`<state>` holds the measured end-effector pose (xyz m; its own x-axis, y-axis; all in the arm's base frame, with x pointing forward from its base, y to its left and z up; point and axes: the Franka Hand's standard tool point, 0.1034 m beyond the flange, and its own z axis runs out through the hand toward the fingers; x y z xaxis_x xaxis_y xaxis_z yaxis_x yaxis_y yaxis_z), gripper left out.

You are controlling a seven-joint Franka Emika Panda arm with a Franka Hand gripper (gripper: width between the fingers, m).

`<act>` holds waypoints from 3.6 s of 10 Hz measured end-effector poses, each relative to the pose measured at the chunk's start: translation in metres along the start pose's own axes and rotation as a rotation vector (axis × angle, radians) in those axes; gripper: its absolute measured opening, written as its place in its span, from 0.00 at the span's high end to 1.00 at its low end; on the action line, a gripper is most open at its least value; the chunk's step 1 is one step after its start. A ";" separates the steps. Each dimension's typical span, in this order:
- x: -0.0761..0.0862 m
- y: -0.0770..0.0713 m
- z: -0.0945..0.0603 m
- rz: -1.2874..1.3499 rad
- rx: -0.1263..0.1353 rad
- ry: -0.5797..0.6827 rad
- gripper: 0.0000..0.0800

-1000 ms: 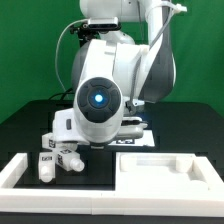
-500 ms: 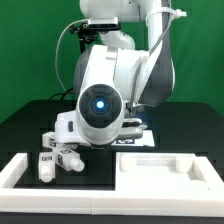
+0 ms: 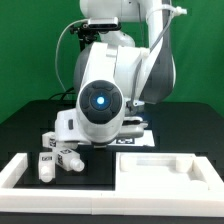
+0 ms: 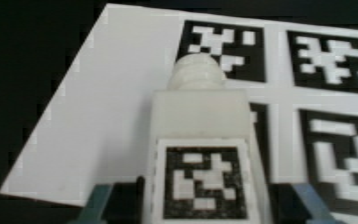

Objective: Assemble one leg

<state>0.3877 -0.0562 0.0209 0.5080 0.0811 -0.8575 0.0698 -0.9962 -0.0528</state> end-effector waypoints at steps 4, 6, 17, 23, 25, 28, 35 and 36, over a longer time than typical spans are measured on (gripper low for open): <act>-0.019 -0.022 -0.107 -0.030 -0.002 0.274 0.65; -0.016 -0.025 -0.093 -0.019 0.003 0.421 0.64; 0.010 -0.091 -0.208 0.051 0.017 1.194 0.64; 0.039 -0.105 -0.271 0.050 0.001 1.417 0.64; 0.041 -0.127 -0.275 0.006 -0.017 1.432 0.64; 0.042 -0.123 -0.273 0.013 -0.016 1.427 0.64; 0.080 -0.141 -0.259 -0.042 -0.077 1.494 0.64; 0.080 -0.146 -0.258 -0.050 -0.080 1.493 0.64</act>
Offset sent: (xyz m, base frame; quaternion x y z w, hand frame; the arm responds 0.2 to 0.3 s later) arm 0.0361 0.0265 0.0579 0.0149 0.1895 0.0083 0.9817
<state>0.6397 0.1045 0.0922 0.8864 0.1215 0.4467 0.1340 -0.9910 0.0037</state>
